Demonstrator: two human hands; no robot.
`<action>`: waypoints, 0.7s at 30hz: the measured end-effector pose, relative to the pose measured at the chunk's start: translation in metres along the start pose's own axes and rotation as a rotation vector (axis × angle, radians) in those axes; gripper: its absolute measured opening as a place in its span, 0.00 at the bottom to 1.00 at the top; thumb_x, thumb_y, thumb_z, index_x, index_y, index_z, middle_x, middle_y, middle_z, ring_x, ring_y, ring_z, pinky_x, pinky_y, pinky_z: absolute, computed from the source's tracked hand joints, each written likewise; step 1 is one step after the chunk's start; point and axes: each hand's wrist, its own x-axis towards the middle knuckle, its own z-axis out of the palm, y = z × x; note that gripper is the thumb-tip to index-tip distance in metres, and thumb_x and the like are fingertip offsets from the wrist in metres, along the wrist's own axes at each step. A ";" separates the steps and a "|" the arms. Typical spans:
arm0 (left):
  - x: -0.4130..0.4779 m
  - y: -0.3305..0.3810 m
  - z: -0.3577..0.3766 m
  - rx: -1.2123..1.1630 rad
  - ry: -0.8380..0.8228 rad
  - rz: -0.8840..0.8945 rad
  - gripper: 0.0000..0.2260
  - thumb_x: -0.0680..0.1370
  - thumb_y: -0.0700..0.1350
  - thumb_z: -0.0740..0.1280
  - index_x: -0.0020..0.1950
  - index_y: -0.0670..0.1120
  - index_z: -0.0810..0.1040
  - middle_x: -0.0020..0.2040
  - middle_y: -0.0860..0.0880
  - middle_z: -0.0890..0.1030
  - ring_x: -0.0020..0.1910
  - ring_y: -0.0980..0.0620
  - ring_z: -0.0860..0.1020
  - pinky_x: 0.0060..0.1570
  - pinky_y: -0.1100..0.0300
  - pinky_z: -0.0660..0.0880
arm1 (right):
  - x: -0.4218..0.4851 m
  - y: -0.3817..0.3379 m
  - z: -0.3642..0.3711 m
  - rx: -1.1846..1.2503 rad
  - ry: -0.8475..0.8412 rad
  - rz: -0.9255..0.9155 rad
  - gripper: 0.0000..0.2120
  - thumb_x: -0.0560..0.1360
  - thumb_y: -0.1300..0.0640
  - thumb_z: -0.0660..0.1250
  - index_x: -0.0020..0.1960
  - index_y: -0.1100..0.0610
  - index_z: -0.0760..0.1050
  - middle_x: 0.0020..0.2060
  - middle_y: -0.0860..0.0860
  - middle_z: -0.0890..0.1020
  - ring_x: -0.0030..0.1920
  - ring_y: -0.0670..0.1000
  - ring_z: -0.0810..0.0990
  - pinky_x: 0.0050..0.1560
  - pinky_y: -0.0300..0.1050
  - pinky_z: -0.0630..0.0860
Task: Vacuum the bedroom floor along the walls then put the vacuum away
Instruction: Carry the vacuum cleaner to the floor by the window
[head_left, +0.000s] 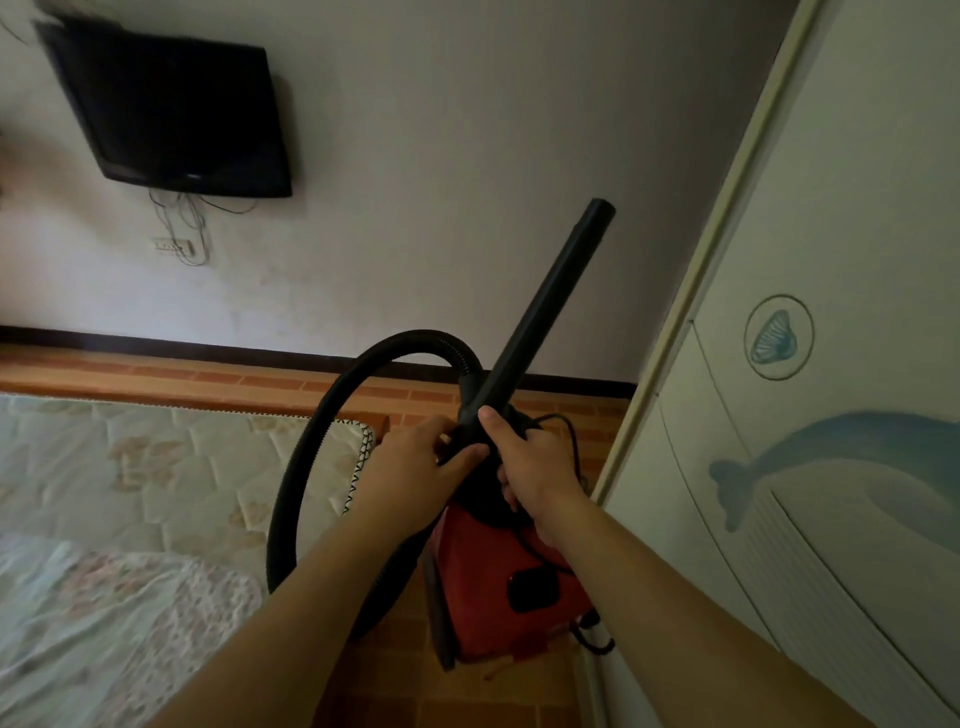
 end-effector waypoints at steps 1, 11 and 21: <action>0.015 -0.007 -0.004 0.003 -0.002 0.006 0.17 0.79 0.63 0.67 0.59 0.53 0.80 0.47 0.57 0.82 0.42 0.62 0.81 0.43 0.62 0.82 | 0.013 -0.006 0.007 0.003 -0.001 0.003 0.18 0.80 0.38 0.66 0.47 0.53 0.82 0.22 0.43 0.75 0.21 0.44 0.72 0.24 0.40 0.68; 0.144 -0.048 -0.043 0.018 -0.023 0.046 0.18 0.78 0.64 0.66 0.62 0.55 0.78 0.46 0.56 0.82 0.43 0.59 0.81 0.46 0.52 0.83 | 0.129 -0.057 0.055 0.023 0.047 0.017 0.21 0.79 0.37 0.67 0.46 0.56 0.80 0.22 0.44 0.74 0.20 0.43 0.70 0.23 0.39 0.67; 0.245 -0.063 -0.027 0.030 -0.005 0.049 0.18 0.80 0.61 0.67 0.63 0.51 0.79 0.47 0.54 0.83 0.42 0.59 0.81 0.46 0.54 0.83 | 0.241 -0.068 0.052 0.025 0.020 0.018 0.21 0.79 0.38 0.66 0.44 0.57 0.77 0.27 0.49 0.73 0.24 0.47 0.69 0.26 0.41 0.69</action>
